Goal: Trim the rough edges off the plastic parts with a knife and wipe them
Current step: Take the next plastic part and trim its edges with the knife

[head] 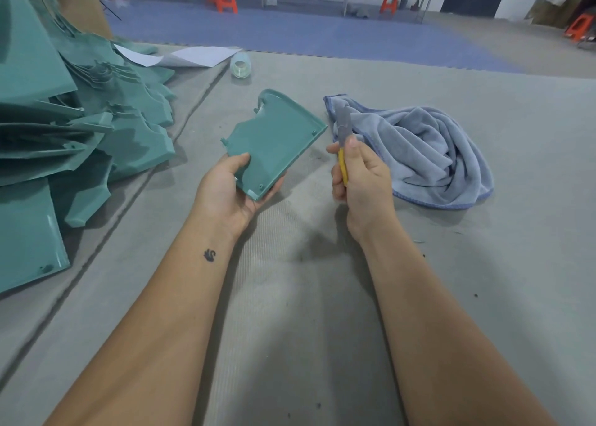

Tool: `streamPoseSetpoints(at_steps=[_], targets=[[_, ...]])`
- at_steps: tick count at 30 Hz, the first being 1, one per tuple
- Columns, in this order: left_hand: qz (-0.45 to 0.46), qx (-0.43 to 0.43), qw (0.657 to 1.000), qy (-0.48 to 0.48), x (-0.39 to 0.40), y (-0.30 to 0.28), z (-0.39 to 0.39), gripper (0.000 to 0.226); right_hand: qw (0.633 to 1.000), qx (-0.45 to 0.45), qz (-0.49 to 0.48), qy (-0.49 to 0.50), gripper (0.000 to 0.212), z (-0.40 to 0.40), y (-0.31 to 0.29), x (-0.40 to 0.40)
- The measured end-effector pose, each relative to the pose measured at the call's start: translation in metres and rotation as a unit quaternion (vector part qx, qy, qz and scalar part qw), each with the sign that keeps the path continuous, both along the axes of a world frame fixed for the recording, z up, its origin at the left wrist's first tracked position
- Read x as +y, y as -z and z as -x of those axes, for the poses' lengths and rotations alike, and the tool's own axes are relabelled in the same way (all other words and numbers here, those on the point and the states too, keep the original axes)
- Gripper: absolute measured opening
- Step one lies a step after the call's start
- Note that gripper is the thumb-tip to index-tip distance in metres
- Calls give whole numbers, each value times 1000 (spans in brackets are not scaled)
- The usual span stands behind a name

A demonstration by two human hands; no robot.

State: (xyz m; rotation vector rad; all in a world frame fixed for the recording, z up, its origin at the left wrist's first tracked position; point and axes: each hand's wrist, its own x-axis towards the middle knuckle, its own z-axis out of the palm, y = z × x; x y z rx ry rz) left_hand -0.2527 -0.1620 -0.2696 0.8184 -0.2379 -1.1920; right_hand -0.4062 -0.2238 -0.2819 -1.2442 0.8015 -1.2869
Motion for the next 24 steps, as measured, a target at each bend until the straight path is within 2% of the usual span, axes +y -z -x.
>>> streamPoseSetpoints(at_steps=[6,14,21,24], targets=[[8,-21,1000,16,-2,4,-2,24,999,34,11,-24,34,-3,4,-2],[14,-14,1000,17,-3,8,-6,23,997,54,6,-52,36,0,5,-4],[20,-1,1000,19,-5,10,-6,26,979,159,46,-119,38,1,4,1],[23,11,999,19,-4,10,-8,23,986,116,27,-115,38,1,3,2]])
